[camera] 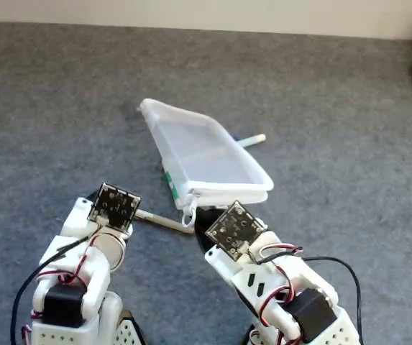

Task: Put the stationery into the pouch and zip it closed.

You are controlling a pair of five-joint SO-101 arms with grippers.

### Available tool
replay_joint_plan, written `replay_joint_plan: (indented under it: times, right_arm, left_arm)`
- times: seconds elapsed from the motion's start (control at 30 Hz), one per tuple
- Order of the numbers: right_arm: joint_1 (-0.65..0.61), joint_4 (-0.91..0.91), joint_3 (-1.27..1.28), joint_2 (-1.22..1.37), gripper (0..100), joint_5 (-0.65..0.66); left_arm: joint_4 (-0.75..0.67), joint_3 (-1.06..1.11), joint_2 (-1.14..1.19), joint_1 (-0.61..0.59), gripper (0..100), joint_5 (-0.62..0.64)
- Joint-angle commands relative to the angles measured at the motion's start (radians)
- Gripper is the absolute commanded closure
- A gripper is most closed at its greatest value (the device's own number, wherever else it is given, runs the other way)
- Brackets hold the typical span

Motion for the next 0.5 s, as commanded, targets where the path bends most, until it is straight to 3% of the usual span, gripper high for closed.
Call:
replay_joint_plan:
  times: [0.0,0.17,0.27,0.47]
  right_arm:
    - [-0.002,-0.022,0.001,-0.042,99.2,0.003]
    - [-0.002,-0.022,0.024,-0.087,99.2,0.003]
    - [-0.004,-0.022,0.044,-0.114,99.2,0.003]
    - [-0.061,-0.022,0.084,-0.145,99.2,0.009]
  left_arm:
    - [-0.031,-0.147,-0.004,0.088,95,0.015]
    - [-0.029,-0.229,-0.002,0.097,80,0.21]
    - [-0.029,-0.263,-0.002,0.117,80,0.232]
    - [-0.029,-0.268,-0.002,0.297,80,0.227]
